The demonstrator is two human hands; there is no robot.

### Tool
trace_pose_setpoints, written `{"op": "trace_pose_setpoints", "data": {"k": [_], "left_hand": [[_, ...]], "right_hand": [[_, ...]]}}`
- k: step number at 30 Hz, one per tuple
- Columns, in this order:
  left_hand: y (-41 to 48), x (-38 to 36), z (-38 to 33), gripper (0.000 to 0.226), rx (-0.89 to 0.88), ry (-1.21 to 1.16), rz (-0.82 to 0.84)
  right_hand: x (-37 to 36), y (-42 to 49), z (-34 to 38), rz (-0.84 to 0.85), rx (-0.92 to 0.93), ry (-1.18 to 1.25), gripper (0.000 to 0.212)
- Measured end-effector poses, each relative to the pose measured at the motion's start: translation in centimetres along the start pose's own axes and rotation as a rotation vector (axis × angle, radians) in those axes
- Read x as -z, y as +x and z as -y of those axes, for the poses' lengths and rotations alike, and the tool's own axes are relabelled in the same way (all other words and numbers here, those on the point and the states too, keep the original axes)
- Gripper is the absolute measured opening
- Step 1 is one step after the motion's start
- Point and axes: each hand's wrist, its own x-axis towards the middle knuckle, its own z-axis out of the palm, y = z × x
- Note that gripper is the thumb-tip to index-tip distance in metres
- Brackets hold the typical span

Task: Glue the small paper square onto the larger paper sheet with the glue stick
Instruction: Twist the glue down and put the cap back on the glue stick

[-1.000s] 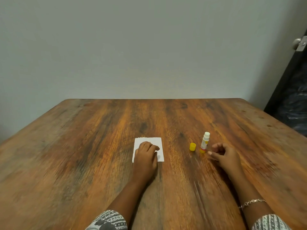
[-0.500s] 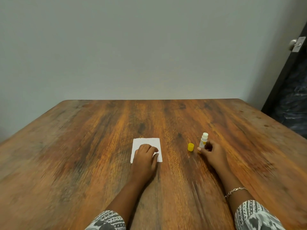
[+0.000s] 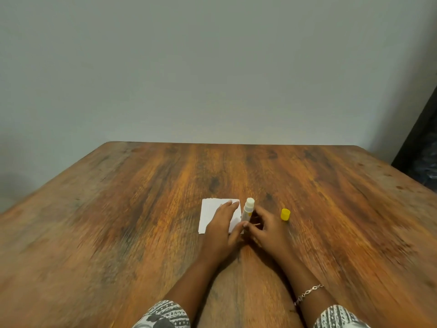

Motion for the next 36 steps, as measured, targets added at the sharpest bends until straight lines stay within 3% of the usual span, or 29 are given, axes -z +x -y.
{"op": "trace_pose_setpoints", "data": {"k": [7, 15, 23, 28, 36], "left_hand": [[0.0, -1.2, -1.8, 0.032, 0.024, -0.308, -0.049], [0.1, -1.5, -1.6, 0.013, 0.08, -0.4, -0.111], [0.0, -1.6, -1.7, 0.028, 0.044, -0.354, -0.092], [0.0, -1.5, -1.8, 0.031, 0.004, -0.287, -0.113], [-0.2, -1.5, -2.2, 0.032, -0.012, -0.249, -0.097]], "right_hand": [[-0.2, -0.6, -1.1, 0.011, 0.025, 0.008, 0.034], [-0.6, -0.2, -1.7, 0.076, 0.003, 0.081, 0.035], [-0.9, -0.3, -1.7, 0.062, 0.005, 0.066, 0.024], [-0.7, -0.3, -1.8, 0.033, 0.012, 0.087, 0.035], [-0.9, -0.3, -1.7, -0.024, 0.055, 0.006, 0.032]]}}
